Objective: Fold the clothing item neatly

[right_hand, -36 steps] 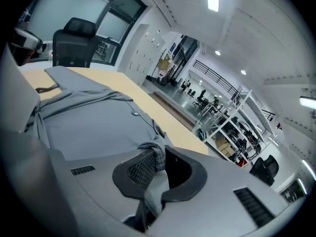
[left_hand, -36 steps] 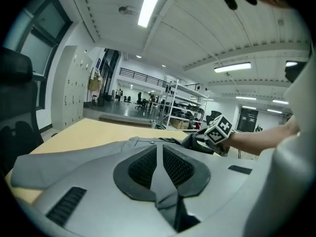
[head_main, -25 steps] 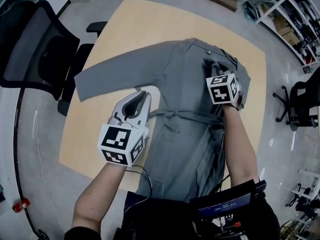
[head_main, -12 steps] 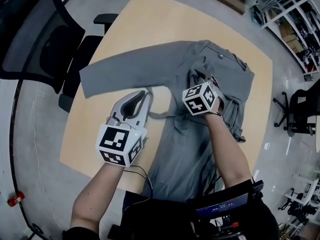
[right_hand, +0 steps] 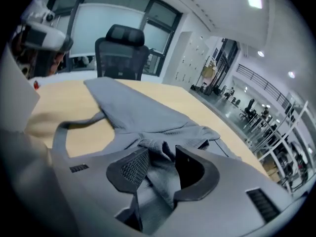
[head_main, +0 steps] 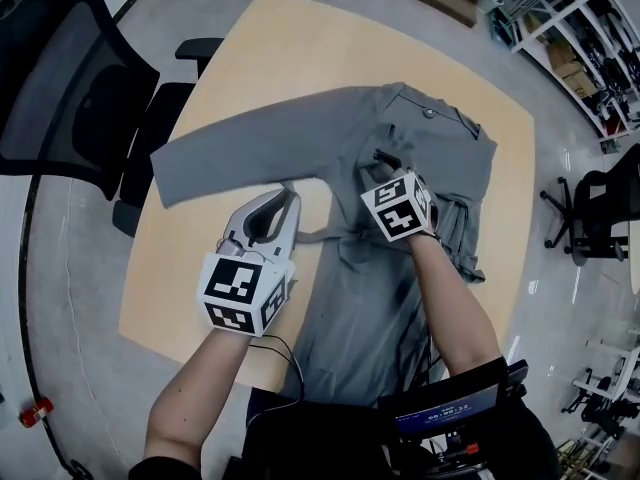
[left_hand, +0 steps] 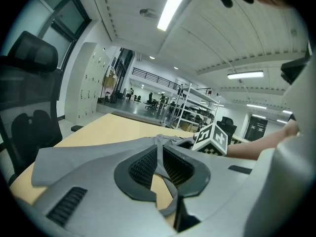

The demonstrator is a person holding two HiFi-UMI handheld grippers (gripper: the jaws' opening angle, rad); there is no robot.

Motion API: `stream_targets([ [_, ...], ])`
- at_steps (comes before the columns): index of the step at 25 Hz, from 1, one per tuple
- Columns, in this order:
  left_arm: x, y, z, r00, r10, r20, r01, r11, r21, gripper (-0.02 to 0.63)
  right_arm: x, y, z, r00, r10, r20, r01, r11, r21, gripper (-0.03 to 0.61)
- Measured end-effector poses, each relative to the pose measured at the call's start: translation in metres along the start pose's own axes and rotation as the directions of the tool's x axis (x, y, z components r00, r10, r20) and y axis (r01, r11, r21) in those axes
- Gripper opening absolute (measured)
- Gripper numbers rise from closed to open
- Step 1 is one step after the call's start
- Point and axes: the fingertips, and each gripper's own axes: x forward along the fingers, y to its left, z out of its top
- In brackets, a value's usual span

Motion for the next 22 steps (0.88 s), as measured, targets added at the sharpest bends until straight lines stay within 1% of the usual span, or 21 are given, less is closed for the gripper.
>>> stream_targets([
  [2, 0.0, 0.0, 0.001, 1.0, 0.001, 0.0, -0.001, 1.0, 0.001, 0.02, -0.008, -0.007, 0.002, 0.999, 0.036, 0.032, -0.039, 0.995, 0.096, 0.144],
  [3, 0.0, 0.0, 0.001, 1.0, 0.003, 0.0, -0.003, 1.0, -0.001, 0.02, -0.014, -0.011, 0.004, 0.998, 0.049, 0.049, -0.055, 0.99, 0.129, 0.152],
  [6, 0.001, 0.003, 0.002, 1.0, 0.011, 0.0, -0.011, 1.0, -0.009, 0.02, -0.029, -0.016, 0.012, 0.99, 0.098, 0.099, -0.114, 0.978, 0.177, 0.166],
  [9, 0.003, 0.004, 0.002, 1.0, 0.014, -0.002, -0.014, 1.0, -0.013, 0.019, -0.031, -0.015, 0.017, 0.983, 0.133, 0.123, -0.155, 0.968, 0.197, 0.206],
  [11, 0.003, 0.004, 0.002, 1.0, 0.012, -0.001, -0.012, 1.0, -0.015, 0.02, -0.029, -0.019, 0.018, 0.984, 0.117, 0.133, -0.145, 0.964, 0.223, 0.207],
  [15, 0.0, 0.007, 0.002, 1.0, 0.015, 0.001, -0.015, 1.0, -0.017, 0.02, -0.016, -0.039, 0.019, 0.99, 0.037, 0.133, -0.08, 0.94, 0.332, 0.206],
  [17, -0.004, 0.011, -0.001, 1.0, 0.021, -0.002, -0.021, 1.0, -0.022, 0.02, -0.005, -0.041, 0.024, 0.991, 0.031, 0.128, -0.08, 0.917, 0.391, 0.206],
  [19, -0.008, 0.018, -0.004, 1.0, 0.029, -0.009, -0.03, 0.999, -0.026, 0.02, 0.009, -0.042, 0.032, 0.992, 0.033, 0.122, -0.085, 0.885, 0.457, 0.206],
  [22, -0.015, 0.032, -0.007, 0.999, 0.045, -0.015, -0.046, 0.998, -0.031, 0.02, 0.032, -0.045, 0.036, 0.997, 0.035, 0.064, -0.064, 0.85, 0.522, 0.206],
])
